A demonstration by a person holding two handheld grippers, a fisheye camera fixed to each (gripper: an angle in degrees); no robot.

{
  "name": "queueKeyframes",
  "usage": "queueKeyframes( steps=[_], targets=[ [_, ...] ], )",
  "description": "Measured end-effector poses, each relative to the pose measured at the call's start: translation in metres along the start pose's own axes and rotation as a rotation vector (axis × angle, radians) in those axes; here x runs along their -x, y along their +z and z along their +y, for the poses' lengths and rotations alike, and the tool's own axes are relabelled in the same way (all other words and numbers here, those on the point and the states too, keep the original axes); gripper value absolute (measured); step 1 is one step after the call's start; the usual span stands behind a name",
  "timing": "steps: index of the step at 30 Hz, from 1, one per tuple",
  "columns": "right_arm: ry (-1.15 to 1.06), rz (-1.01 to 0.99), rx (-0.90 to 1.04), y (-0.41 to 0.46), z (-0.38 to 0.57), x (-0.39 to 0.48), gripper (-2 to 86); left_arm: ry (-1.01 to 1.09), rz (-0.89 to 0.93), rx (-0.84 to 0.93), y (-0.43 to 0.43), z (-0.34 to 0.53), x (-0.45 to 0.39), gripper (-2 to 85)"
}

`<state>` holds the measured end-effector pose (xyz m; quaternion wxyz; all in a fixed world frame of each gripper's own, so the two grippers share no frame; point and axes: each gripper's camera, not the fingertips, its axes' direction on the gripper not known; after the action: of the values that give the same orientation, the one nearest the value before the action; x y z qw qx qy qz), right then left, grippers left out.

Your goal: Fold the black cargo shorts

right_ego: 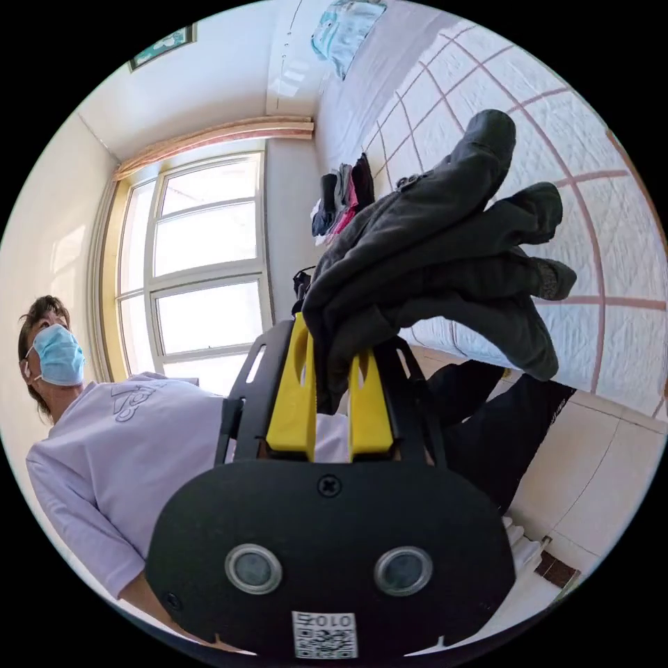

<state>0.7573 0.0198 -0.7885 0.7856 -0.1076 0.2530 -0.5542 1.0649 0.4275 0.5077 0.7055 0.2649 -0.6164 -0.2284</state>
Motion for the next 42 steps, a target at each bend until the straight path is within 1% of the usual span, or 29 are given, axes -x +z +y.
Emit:
queueKeyframes(
  steps=[1, 5, 8, 10, 11, 13, 14, 16, 17, 18, 19, 20, 22, 23, 24, 25, 27, 30, 32, 34, 35, 37, 38, 39, 40, 41, 42],
  targets=[
    [-0.045, -0.016, 0.047, 0.015, -0.014, 0.007, 8.1, 0.008, 0.007, -0.03, -0.008, 0.011, -0.008, 4.3],
    [-0.179, -0.049, 0.202, 0.072, -0.057, 0.029, 8.1, 0.07, 0.014, -0.253, -0.065, 0.094, -0.063, 4.2],
    [-0.282, -0.07, 0.324, 0.137, -0.091, 0.049, 8.1, 0.09, 0.036, -0.409, -0.104, 0.155, -0.089, 4.2],
    [-0.355, -0.07, 0.413, 0.2, -0.113, 0.064, 8.1, 0.104, 0.045, -0.485, -0.128, 0.187, -0.1, 4.2],
    [-0.374, -0.067, 0.434, 0.217, -0.118, 0.067, 8.1, 0.11, 0.047, -0.528, -0.143, 0.207, -0.104, 4.3],
    [-0.428, -0.064, 0.509, 0.295, -0.136, 0.077, 8.1, 0.115, 0.043, -0.59, -0.169, 0.235, -0.107, 4.3],
    [-0.436, -0.065, 0.525, 0.315, -0.14, 0.078, 8.1, 0.116, 0.04, -0.632, -0.186, 0.253, -0.106, 4.3],
    [-0.464, -0.062, 0.584, 0.407, -0.156, 0.08, 8.1, 0.107, 0.048, -0.69, -0.216, 0.277, -0.1, 4.4],
    [-0.468, -0.062, 0.595, 0.431, -0.159, 0.08, 8.1, 0.106, 0.052, -0.722, -0.237, 0.29, -0.094, 4.4],
    [-0.472, -0.061, 0.611, 0.48, -0.167, 0.078, 8.1, 0.1, 0.056, -0.745, -0.26, 0.298, -0.087, 4.4],
    [-0.479, -0.056, 0.62, 0.53, -0.176, 0.077, 8.1, 0.1, 0.058, -0.752, -0.273, 0.3, -0.084, 4.5],
    [-0.481, -0.052, 0.622, 0.555, -0.182, 0.077, 8.1, 0.122, 0.044, -0.751, -0.3, 0.299, -0.08, 4.5],
    [-0.485, -0.047, 0.614, 0.652, -0.207, 0.085, 8.0, 0.142, 0.002, -0.73, -0.344, 0.289, -0.081, 4.5],
    [-0.491, -0.049, 0.612, 0.675, -0.215, 0.089, 8.0, 0.173, -0.042, -0.715, -0.375, 0.28, -0.09, 4.6],
    [-0.515, -0.057, 0.605, 0.719, -0.229, 0.103, 8.0, 0.216, -0.088, -0.704, -0.408, 0.271, -0.106, 4.6],
    [-0.557, -0.069, 0.599, 0.759, -0.244, 0.122, 8.0, 0.237, -0.099, -0.703, -0.424, 0.267, -0.115, 4.6],
    [-0.65, -0.082, 0.578, 0.812, -0.263, 0.157, 8.0, 0.377, -0.116, -0.716, -0.487, 0.252, -0.162, 4.6],
    [-0.825, -0.085, 0.514, 0.884, -0.291, 0.211, 8.1, 0.548, -0.12, -0.729, -0.552, 0.238, -0.22, 4.6],
    [-0.902, -0.072, 0.481, 0.928, -0.303, 0.224, 8.1, 0.586, -0.089, -0.742, -0.581, 0.232, -0.237, 4.7],
    [-0.895, -0.081, 0.458, 0.993, -0.323, 0.201, 8.3, 0.57, -0.062, -0.75, -0.602, 0.225, -0.234, 4.8],
    [-0.873, -0.088, 0.458, 1.011, -0.329, 0.187, 8.3, 0.525, -0.051, -0.756, -0.61, 0.221, -0.222, 4.8],
    [-0.813, -0.077, 0.451, 1.082, -0.348, 0.11, 8.4, 0.441, -0.057, -0.748, -0.615, 0.216, -0.192, 4.9],
    [-0.801, -0.055, 0.453, 1.1, -0.351, 0.084, 8.4, 0.365, -0.098, -0.736, -0.613, 0.213, -0.167, 4.9],
    [-0.709, -0.025, 0.48, 1.135, -0.361, 0.025, 8.4, 0.287, -0.168, -0.715, -0.604, 0.212, -0.142, 4.9],
    [-0.565, -0.001, 0.521, 1.168, -0.371, -0.041, 8.4, 0.251, -0.226, -0.691, -0.597, 0.21, -0.13, 4.9],
    [-0.504, 0.034, 0.539, 1.181, -0.374, -0.074, 8.4, 0.153, -0.348, -0.635, -0.577, 0.208, -0.105, 4.9],
    [-0.352, 0.11, 0.59, 1.205, -0.377, -0.137, 8.4, 0.066, -0.426, -0.587, -0.551, 0.209, -0.082, 5.0]
  ],
)
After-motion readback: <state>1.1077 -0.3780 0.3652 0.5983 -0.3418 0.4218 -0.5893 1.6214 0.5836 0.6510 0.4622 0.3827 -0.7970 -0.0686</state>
